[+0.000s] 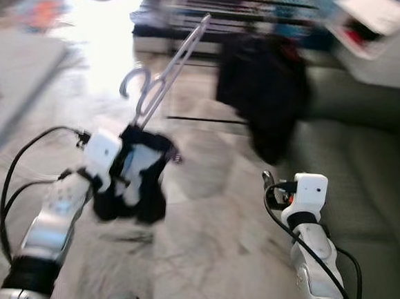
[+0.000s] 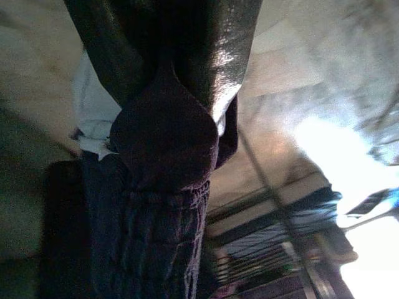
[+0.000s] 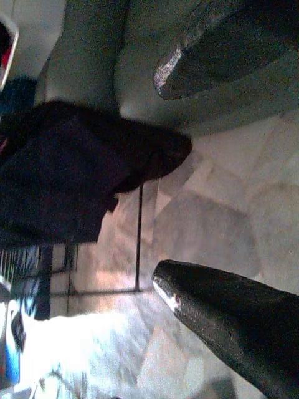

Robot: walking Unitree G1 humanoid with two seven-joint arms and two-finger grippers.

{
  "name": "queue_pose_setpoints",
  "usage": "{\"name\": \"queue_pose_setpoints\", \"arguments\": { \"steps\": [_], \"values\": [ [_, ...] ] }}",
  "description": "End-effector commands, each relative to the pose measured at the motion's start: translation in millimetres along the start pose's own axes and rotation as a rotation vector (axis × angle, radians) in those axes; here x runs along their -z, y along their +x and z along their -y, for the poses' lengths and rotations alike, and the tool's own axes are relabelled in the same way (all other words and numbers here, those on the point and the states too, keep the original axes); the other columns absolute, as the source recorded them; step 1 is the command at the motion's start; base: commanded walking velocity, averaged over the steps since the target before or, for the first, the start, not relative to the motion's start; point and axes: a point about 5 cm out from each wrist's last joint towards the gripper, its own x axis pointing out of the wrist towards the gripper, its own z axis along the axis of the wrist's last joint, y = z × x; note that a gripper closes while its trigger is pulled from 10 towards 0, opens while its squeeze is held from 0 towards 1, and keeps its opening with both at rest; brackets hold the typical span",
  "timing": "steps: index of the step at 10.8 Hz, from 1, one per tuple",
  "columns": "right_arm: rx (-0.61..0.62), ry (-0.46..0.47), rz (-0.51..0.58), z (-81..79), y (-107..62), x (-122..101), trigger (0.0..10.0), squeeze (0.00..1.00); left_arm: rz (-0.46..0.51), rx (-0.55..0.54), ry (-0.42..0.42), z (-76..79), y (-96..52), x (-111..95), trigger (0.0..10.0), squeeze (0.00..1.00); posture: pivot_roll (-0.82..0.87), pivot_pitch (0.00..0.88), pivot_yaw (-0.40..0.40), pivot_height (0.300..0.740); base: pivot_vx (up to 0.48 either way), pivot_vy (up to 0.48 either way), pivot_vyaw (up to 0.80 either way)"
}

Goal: Hang hanger

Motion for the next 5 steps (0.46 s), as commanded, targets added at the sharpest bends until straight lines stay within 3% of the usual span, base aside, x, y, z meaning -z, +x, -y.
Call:
{"name": "queue_pose_setpoints", "arguments": {
  "steps": [1, 3, 5],
  "values": [
    [-0.002, -0.01, 0.013, 0.4, 1.1, -5.8, 10.0, 0.0, 0.018, 0.002, -0.003, 0.3, 0.2, -4.3, 10.0, 0.0, -0.01, 0.02, -0.066, 0.74, 0.0, 0.0, -0.8],
    [0.003, -0.013, 0.017, 2.2, -0.1, -7.5, 10.0, 0.0, 0.021, 0.023, -0.028, 8.5, -9.2, 3.4, 10.0, 0.0, -0.03, 0.035, -0.055, 0.74, 0.0, 0.0, -0.8],
    [-0.001, 0.022, 0.017, 3.1, -5.9, -7.2, 10.0, 0.0, 0.002, 0.023, -0.016, 9.6, -20.8, 13.3, 10.0, 0.0, -0.03, 0.034, -0.048, 0.74, 0.0, 0.0, 0.0]
  ]
}}
